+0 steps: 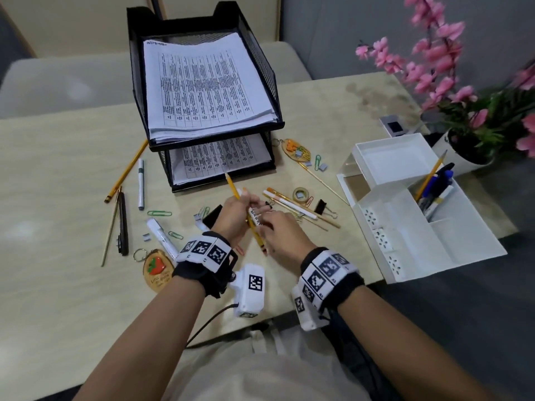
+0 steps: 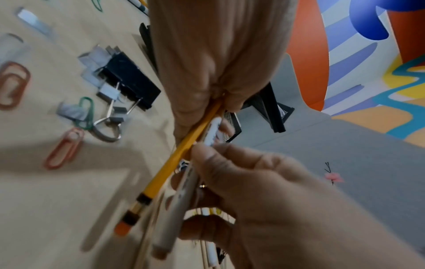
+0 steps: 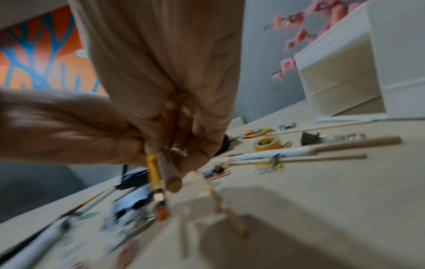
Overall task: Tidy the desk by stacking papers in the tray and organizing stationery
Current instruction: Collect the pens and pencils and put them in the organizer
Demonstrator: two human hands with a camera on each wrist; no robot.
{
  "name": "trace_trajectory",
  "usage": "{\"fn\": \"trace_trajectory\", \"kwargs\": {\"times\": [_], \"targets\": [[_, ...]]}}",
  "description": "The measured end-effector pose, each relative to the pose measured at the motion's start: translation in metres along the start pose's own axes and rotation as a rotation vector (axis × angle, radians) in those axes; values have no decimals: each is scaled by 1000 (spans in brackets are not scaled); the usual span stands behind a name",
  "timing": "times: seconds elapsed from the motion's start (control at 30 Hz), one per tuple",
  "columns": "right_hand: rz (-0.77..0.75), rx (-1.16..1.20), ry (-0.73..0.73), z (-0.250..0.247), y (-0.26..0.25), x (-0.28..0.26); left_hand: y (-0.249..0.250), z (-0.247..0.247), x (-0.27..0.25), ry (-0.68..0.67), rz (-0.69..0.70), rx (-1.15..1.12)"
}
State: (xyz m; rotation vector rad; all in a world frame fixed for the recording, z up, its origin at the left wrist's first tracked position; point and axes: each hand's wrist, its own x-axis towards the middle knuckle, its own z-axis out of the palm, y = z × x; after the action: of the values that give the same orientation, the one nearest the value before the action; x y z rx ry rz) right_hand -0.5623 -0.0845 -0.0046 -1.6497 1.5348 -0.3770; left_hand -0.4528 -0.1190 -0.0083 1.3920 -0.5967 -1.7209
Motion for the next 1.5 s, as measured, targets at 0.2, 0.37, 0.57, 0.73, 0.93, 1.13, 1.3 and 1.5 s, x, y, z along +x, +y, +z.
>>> {"fn": "trace_trajectory", "kwargs": {"times": [0.2,0.37,0.57,0.73,0.93,1.13,1.3,1.5], "targets": [[83,-374,222,-32,27,42,12,-25,12,200,105,350],[32,-698,107,-37,36,51,20,-21,9,218,153,525],[6,-782,69,-43,44,50,28,7,10,180,228,683],[67,-223,346,-85,47,27,37,45,9,174,375,683],[60,239,907,-190,69,-43,50,141,1,14,594,673],[106,148,954,-243,124,-85,33,250,-10,-246,686,779],[143,-20,816,-243,152,-87,-2,302,-3,-326,590,965],[59,-34,850,-264,159,-81,-34,316,4,-323,592,1177]]}}
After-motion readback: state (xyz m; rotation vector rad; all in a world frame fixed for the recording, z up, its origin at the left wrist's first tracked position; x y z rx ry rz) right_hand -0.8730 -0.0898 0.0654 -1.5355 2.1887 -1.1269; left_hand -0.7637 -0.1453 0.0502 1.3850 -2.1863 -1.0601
